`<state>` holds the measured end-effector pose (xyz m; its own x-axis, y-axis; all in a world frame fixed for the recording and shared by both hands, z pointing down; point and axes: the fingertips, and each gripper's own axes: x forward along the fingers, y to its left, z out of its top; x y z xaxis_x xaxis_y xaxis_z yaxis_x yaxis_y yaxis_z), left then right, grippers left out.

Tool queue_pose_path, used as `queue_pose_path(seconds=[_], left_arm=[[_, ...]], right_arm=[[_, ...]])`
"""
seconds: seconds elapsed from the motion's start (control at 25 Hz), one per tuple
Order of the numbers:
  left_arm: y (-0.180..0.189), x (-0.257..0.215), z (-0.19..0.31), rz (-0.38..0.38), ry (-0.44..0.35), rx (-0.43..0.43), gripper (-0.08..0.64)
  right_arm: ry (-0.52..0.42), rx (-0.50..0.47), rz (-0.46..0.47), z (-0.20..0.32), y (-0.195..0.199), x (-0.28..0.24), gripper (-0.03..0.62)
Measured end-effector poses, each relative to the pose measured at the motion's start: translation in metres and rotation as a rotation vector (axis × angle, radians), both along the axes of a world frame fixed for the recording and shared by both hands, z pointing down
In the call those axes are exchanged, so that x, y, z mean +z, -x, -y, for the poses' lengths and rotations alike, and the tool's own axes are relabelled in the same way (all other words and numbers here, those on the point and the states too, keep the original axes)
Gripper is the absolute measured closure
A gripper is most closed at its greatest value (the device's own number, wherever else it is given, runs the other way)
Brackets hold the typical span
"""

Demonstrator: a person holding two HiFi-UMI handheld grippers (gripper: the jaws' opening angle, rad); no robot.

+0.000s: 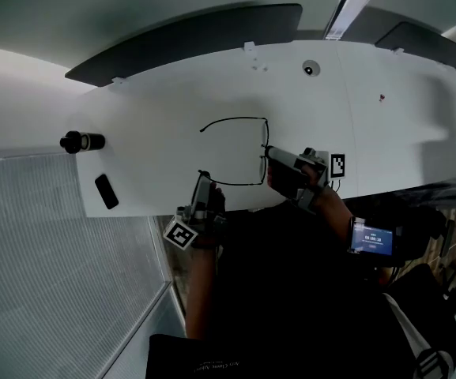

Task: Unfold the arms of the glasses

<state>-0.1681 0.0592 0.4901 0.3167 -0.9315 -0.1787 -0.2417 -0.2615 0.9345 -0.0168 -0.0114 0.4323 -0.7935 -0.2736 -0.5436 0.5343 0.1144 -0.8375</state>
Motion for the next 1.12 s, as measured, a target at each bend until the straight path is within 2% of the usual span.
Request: queue_pose_path(seconds=[0.16, 0.32, 0.48, 0.64, 0.88, 1.12], left_arm=[[-0.001, -0.011, 0.005, 0.010, -0.036, 0.024, 0.512], [0.014, -0.017, 0.006, -0.004, -0.055, -0.026, 0.534], [0.023, -0.001, 0.006, -0.001, 0.007, -0.100, 0.541], [0.040, 0.013, -0.001, -0.007, 0.056, -0.145, 0.552], [0.040, 0.025, -0.010, 0.050, 0.127, -0.133, 0.554], [0.041, 0.025, -0.011, 0.186, 0.133, -0.109, 0.554]], right_arm=[[-0.019, 0.007, -0.037, -0.001, 0.000, 0.003, 0.581], [-0.015, 0.007, -0.041, -0.001, 0.005, 0.005, 0.581], [-0.059, 0.030, -0.100, 0.000, 0.000, 0.007, 0.583], [-0.040, 0.057, -0.085, 0.005, -0.001, 0.010, 0.583], [-0.034, 0.037, -0.088, 0.002, 0.002, 0.013, 0.583], [-0.030, 0.043, -0.095, 0.003, 0.001, 0.016, 0.583]])
